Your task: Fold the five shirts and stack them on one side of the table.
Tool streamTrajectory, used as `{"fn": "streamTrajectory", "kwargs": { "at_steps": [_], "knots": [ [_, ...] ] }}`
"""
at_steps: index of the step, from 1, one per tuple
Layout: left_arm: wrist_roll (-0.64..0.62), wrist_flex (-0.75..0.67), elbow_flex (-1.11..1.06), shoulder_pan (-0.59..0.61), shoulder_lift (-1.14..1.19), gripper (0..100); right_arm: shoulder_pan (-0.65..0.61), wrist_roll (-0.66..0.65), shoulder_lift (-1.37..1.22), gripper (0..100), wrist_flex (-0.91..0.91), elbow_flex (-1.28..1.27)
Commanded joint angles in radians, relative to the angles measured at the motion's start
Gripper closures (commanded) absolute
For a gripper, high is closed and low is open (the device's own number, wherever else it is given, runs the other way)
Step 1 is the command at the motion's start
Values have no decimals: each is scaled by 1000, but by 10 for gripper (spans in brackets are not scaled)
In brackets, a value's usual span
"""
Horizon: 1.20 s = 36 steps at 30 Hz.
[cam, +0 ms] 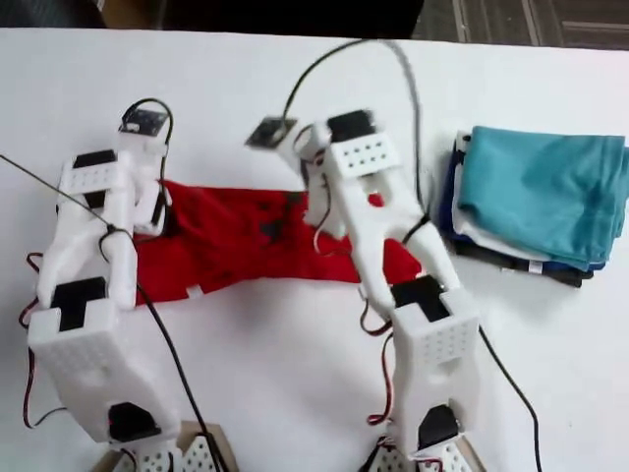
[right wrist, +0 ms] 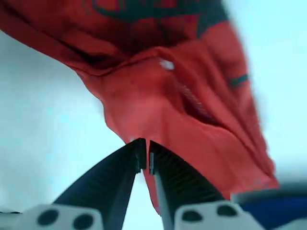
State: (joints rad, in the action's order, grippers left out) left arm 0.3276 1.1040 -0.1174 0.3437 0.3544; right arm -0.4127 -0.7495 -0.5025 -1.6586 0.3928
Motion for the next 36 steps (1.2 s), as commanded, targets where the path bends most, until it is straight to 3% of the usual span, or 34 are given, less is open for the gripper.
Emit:
{"fn": "streamTrajectory", "kwargs": {
  "at_steps": [1, 6, 12, 19, 24, 28, 36],
  "knots": [
    [-11, -12, 24, -6, -8, 793, -8, 8, 58, 978, 91, -100],
    [-11, -12, 24, -6, -8, 793, 39, 5, 36, 978, 216, -192],
    [-9, -12, 24, -6, -8, 793, 19, 5, 90, 978, 120, -244],
    [-17, -14, 30, 2, -14, 792, -15, 15, 392, 978, 94, -285],
    [-107, 54, 114, 124, -35, 789, 24, 80, 567, 971, 21, -327],
    [-106, 141, 222, 210, -34, 788, 101, 77, 665, 901, 4, -485],
    [-49, 181, 243, 186, 83, 788, 162, 8, 1032, 930, 10, -735]
  ]
}}
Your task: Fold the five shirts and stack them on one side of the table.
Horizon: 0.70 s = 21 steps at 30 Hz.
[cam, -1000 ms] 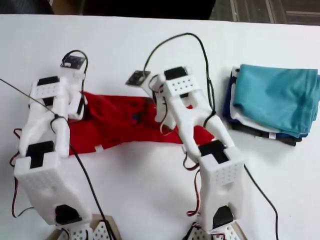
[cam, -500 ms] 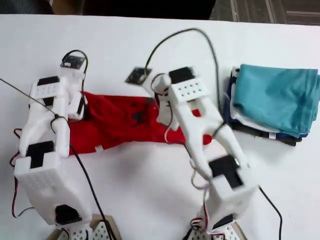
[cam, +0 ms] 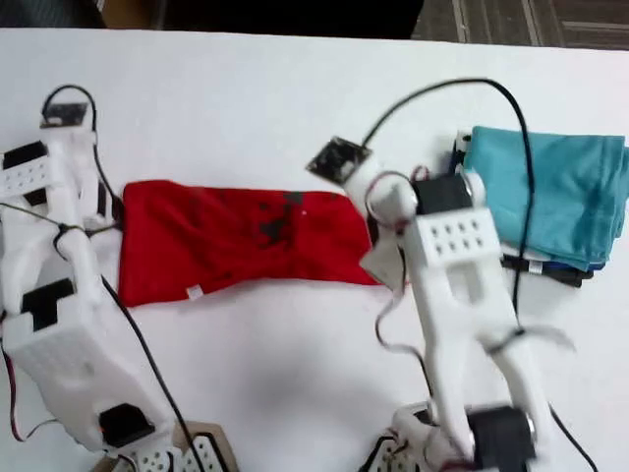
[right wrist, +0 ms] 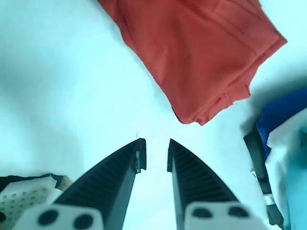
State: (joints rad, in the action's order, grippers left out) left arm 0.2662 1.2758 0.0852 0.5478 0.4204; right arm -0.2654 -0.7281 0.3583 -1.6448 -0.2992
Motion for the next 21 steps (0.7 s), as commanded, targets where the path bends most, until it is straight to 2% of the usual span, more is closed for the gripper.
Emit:
{"fn": "streamTrajectory", "kwargs": {
  "at_steps": [1, 12, 16, 21],
  "knots": [
    [12, 9, 41, -26, 31, 788, 15, -14, 223, 929, -5, -66],
    [11, 25, 44, -66, 149, 788, 16, -14, 572, 929, -45, -333],
    [11, 101, 116, -69, 184, 789, 16, -14, 636, 929, -45, -385],
    [9, 227, 312, -54, 190, 789, 16, -14, 653, 930, -45, -427]
  ]
}}
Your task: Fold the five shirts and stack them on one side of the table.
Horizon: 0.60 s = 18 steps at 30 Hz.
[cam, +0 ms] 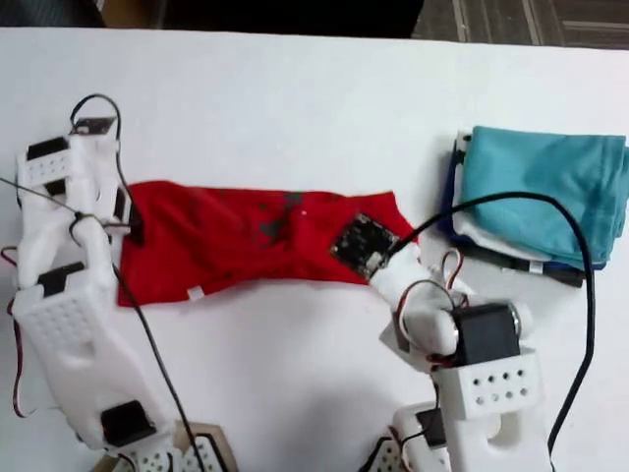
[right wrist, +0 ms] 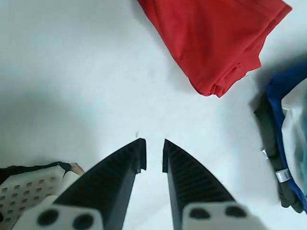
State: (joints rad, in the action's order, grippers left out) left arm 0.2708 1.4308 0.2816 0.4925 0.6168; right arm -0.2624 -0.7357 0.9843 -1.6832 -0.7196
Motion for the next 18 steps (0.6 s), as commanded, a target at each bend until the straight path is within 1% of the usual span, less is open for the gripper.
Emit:
{"fn": "streamTrajectory", "kwargs": {
  "at_steps": [1, 4, 6, 11, 14, 18],
  "knots": [
    [5, 107, 159, 0, -5, 789, 13, -6, 27, 930, -7, -12],
    [5, 215, 277, -3, -2, 789, 13, -6, 27, 930, -7, -14],
    [3, 241, 314, -3, 2, 789, 13, -6, 25, 930, -5, -14],
    [-21, 244, 318, -3, 41, 789, 13, -6, 28, 931, -5, -14],
    [-31, 236, 321, -5, 120, 789, 13, -6, 31, 931, -5, -14],
    [-60, 184, 323, -3, 235, 789, 13, -6, 31, 932, -5, -14]
  ]
}}
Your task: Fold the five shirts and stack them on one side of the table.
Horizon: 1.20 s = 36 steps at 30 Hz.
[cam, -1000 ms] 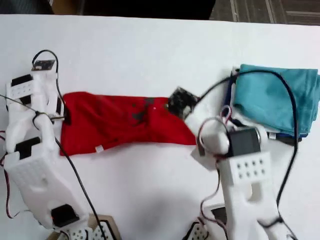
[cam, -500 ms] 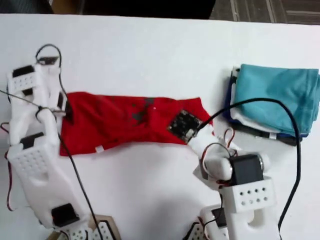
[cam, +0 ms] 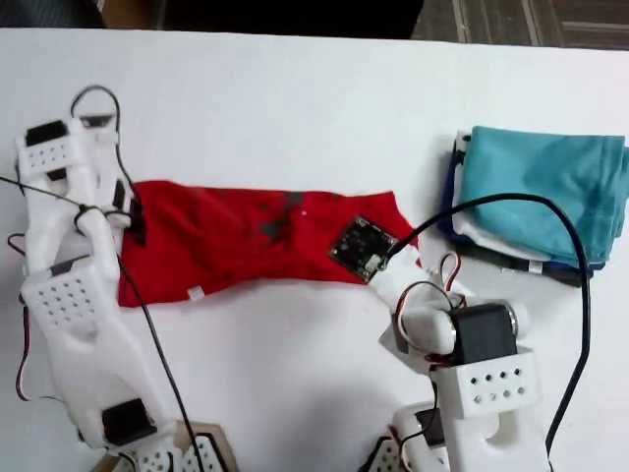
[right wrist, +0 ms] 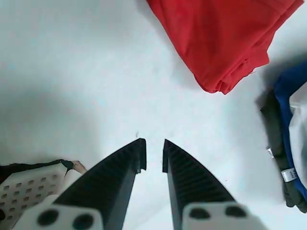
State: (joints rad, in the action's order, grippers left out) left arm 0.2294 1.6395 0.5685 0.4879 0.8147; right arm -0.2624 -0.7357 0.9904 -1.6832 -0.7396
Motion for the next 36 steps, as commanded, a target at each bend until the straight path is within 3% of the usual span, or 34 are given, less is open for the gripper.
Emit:
{"fn": "streamTrajectory", "kwargs": {
  "at_steps": [1, 11, 21, 23, 25, 28, 32, 36],
  "knots": [
    [-25, -28, 38, 0, 57, 789, 13, -6, 25, 932, -5, 6],
    [-28, 110, 277, -61, 203, 789, 13, -6, 27, 932, -4, 6],
    [-23, 127, 351, -80, 282, 796, 13, -11, 27, 932, -4, 9],
    [-21, 132, 352, -81, 282, 849, 13, -11, 27, 932, -4, 11],
    [-2, 133, 352, -83, 282, 976, 13, -11, 27, 932, -4, 12],
    [18, 133, 349, -81, 284, 974, 13, -12, 27, 932, -2, 12],
    [61, 133, 369, -9, 278, 976, 39, -12, 27, 932, -2, 40],
    [117, 146, 444, 114, 252, 976, 156, -12, 27, 932, 7, 63]
  ]
}}
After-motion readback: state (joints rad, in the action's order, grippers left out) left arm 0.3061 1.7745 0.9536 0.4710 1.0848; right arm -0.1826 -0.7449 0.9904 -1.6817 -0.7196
